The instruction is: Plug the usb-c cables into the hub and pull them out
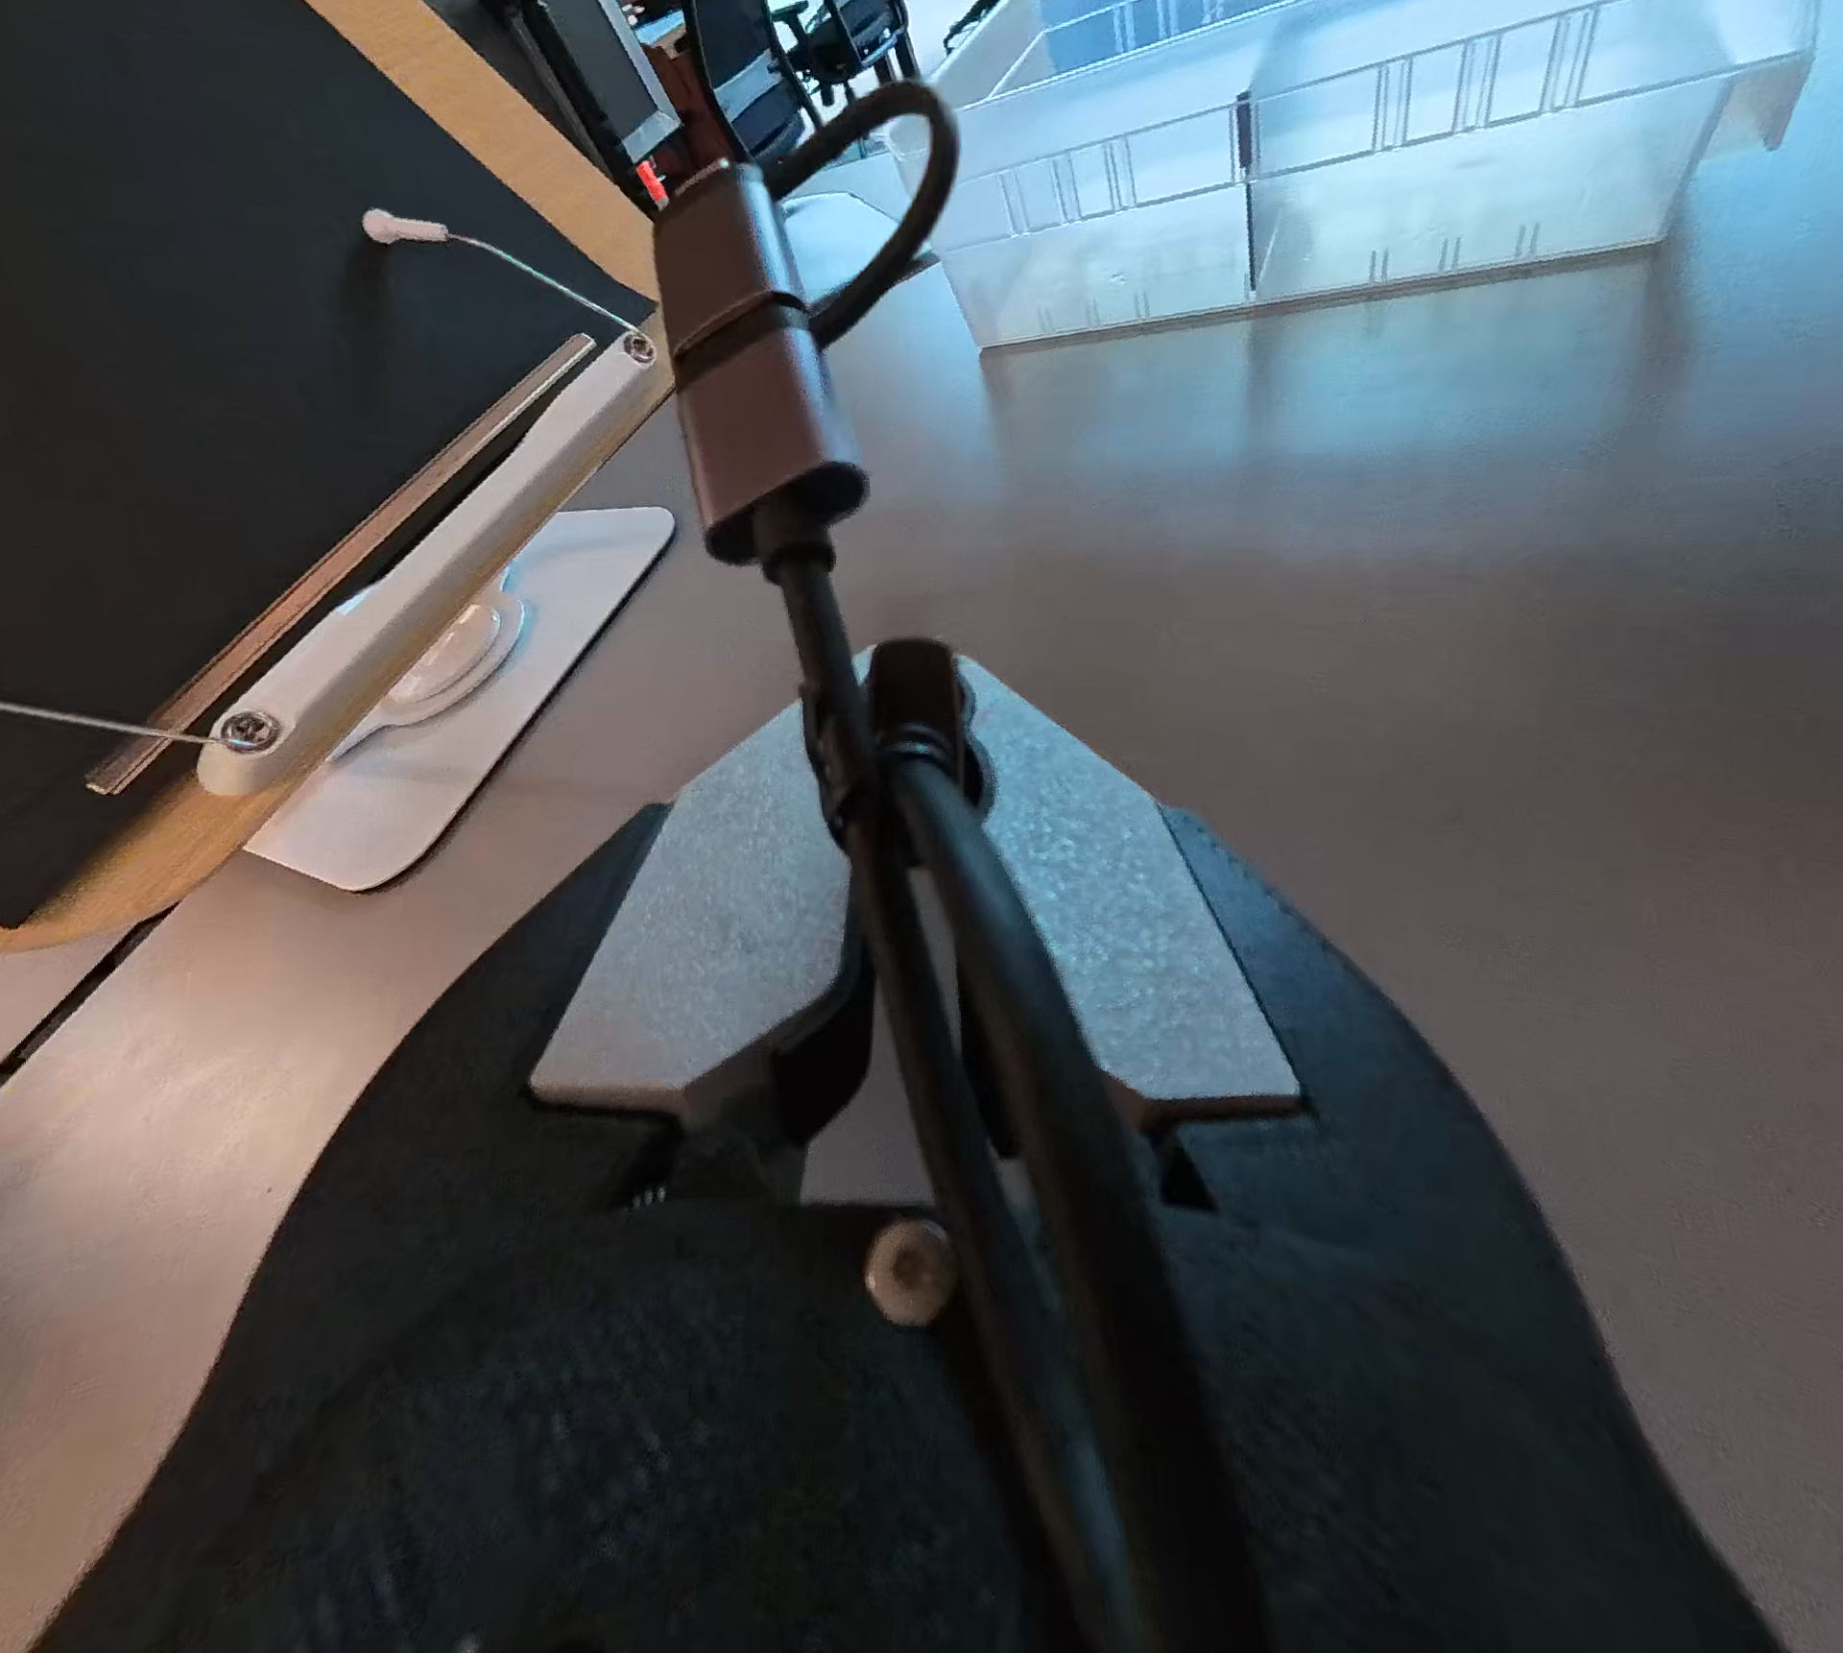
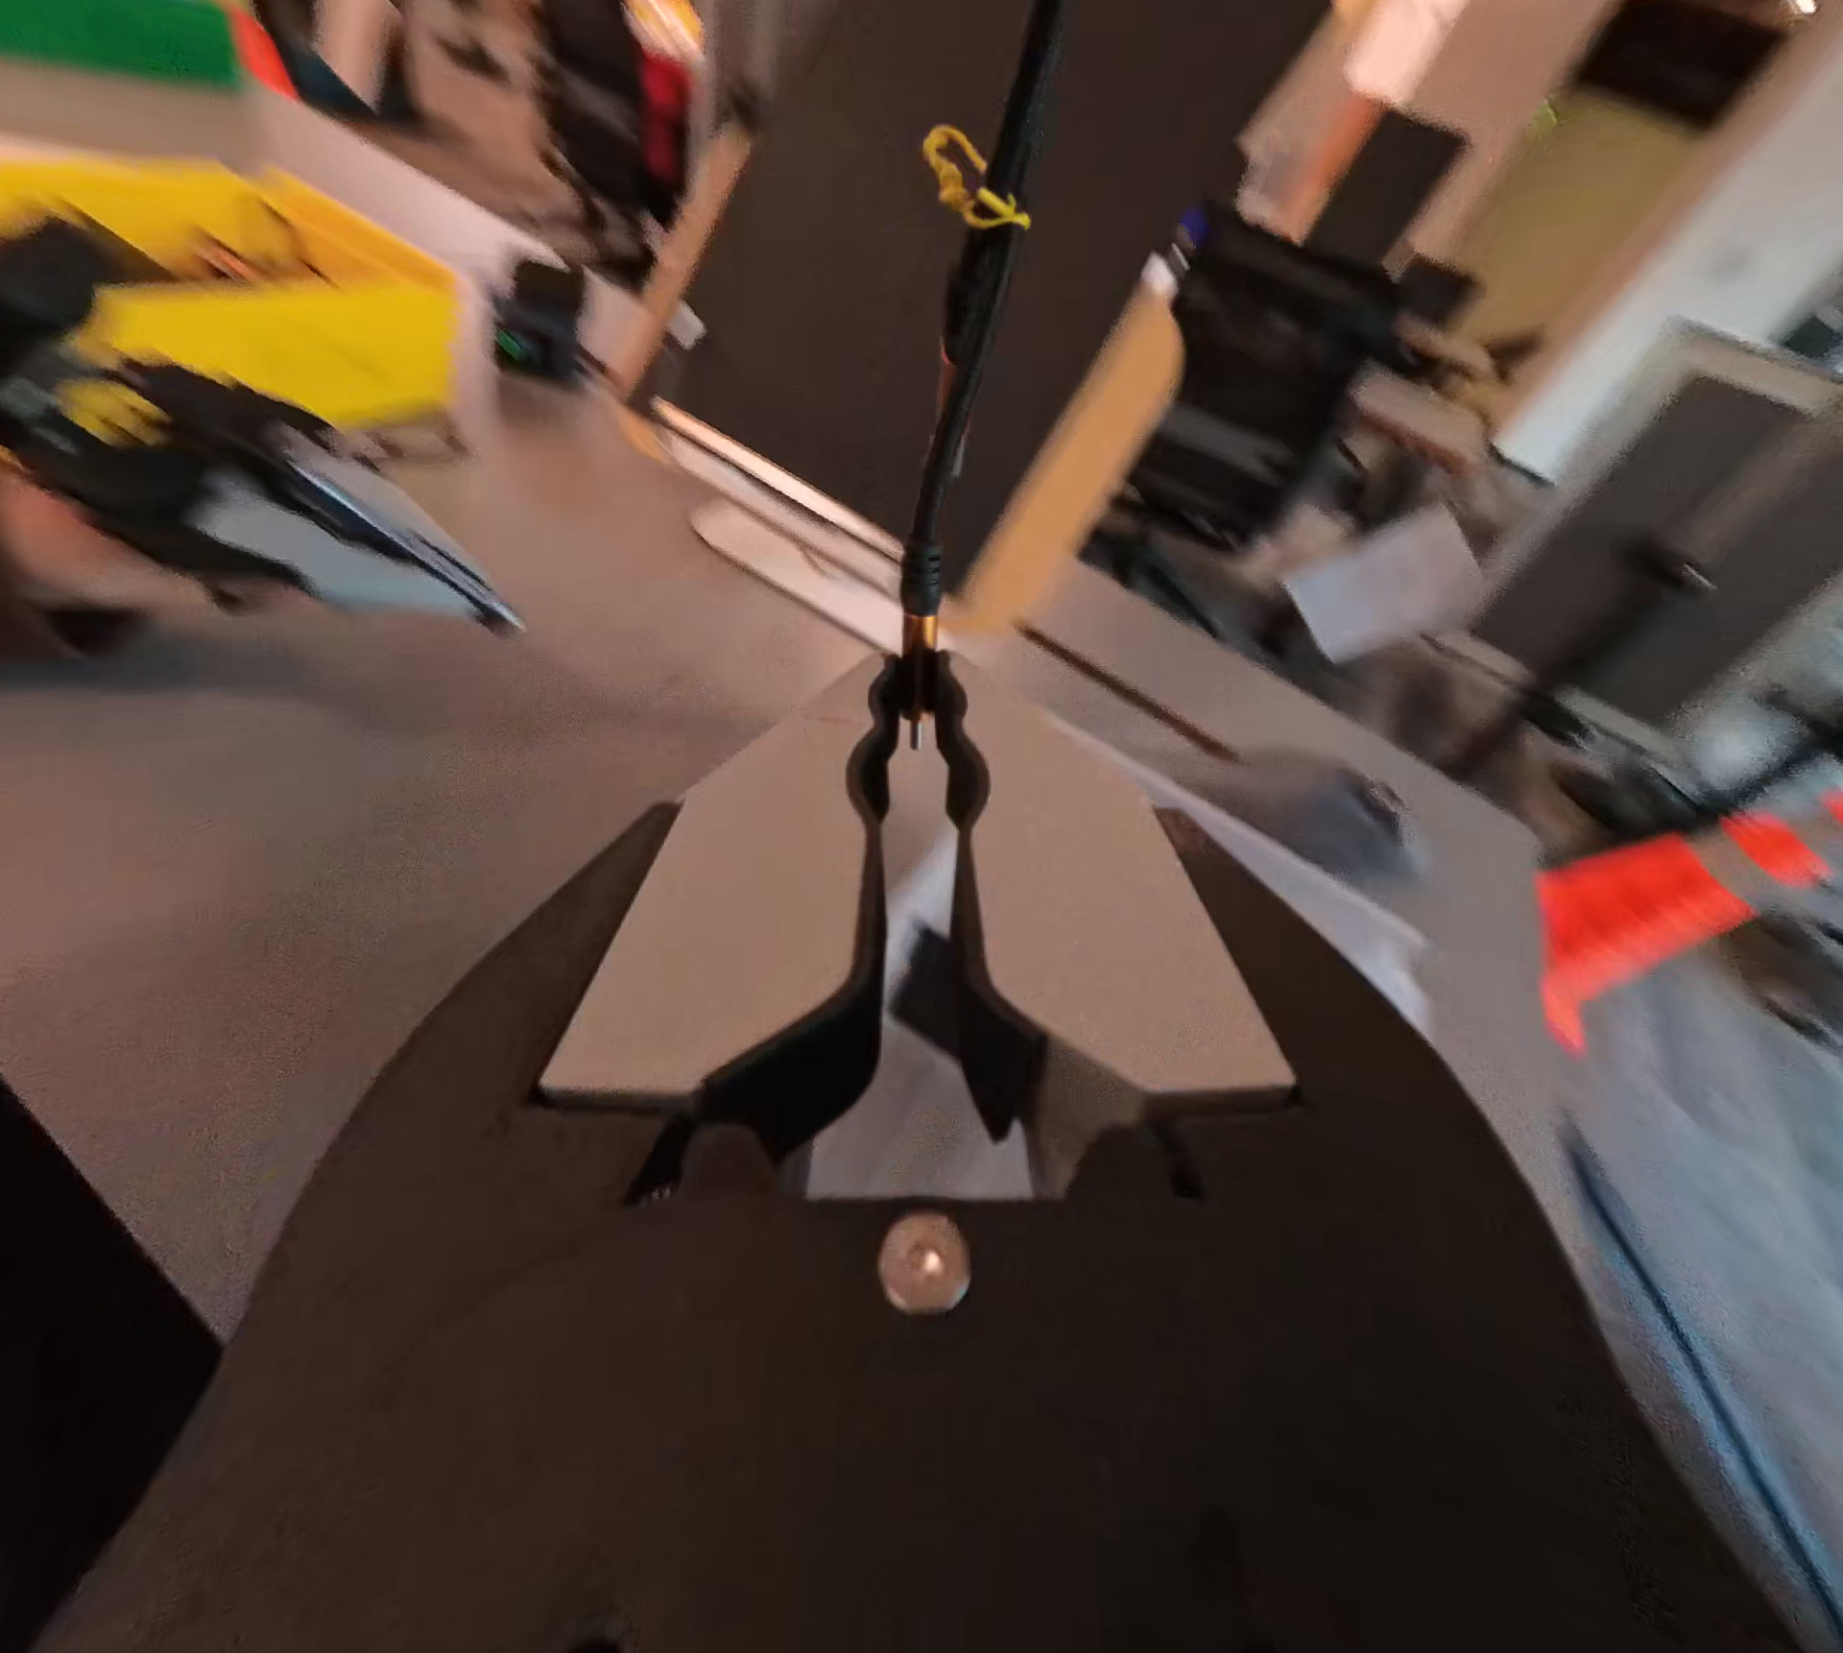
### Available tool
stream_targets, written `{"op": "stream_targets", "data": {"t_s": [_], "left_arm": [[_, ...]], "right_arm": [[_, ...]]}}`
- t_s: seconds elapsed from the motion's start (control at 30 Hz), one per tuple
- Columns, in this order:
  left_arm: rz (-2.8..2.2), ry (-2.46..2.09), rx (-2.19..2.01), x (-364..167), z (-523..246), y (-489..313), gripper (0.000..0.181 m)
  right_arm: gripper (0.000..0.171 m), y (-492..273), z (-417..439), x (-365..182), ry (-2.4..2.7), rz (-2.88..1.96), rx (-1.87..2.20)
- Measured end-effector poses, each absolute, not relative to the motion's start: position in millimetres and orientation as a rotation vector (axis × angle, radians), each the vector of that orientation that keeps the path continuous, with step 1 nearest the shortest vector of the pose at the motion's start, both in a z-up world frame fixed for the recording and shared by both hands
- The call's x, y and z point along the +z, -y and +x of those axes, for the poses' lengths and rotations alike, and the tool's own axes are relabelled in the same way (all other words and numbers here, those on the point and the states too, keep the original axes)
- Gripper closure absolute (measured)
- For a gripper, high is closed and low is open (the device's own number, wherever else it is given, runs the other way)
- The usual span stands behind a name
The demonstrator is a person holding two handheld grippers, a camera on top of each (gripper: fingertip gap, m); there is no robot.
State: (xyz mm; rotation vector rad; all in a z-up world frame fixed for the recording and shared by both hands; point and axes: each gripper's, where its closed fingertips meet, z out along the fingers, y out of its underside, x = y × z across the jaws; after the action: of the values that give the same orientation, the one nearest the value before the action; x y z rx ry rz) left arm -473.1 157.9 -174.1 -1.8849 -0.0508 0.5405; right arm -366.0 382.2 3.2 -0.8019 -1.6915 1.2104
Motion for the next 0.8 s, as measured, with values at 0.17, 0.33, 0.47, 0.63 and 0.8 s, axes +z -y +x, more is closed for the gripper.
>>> {"op": "stream_targets", "data": {"t_s": [0.17, 0.33, 0.47, 0.63, 0.8], "left_arm": [[-1.873, 0.065, 0.546, -171.9, -475.6, -155.7, 0.175], [-1.883, 0.076, 0.557, -175.5, -479.2, -154.5, 0.174], [-1.894, 0.077, 0.558, -178.8, -480.0, -155.4, 0.174], [-1.902, 0.062, 0.555, -181.4, -478.7, -157.5, 0.174], [-1.901, 0.052, 0.549, -181.4, -477.5, -157.9, 0.174]], "right_arm": [[0.17, -460.0, -342.9, -21.3, 1.709, -0.973, 0.906], [0.17, -476.7, -334.2, -47.6, 1.851, -1.002, 0.75], [0.169, -489.6, -336.2, -93.7, 2.081, -0.998, 0.532], [0.156, -531.3, -337.5, -164.4, 2.295, -1.129, 0.008], [0.158, -529.9, -347.0, -176.2, 2.315, -1.155, -0.063]]}}
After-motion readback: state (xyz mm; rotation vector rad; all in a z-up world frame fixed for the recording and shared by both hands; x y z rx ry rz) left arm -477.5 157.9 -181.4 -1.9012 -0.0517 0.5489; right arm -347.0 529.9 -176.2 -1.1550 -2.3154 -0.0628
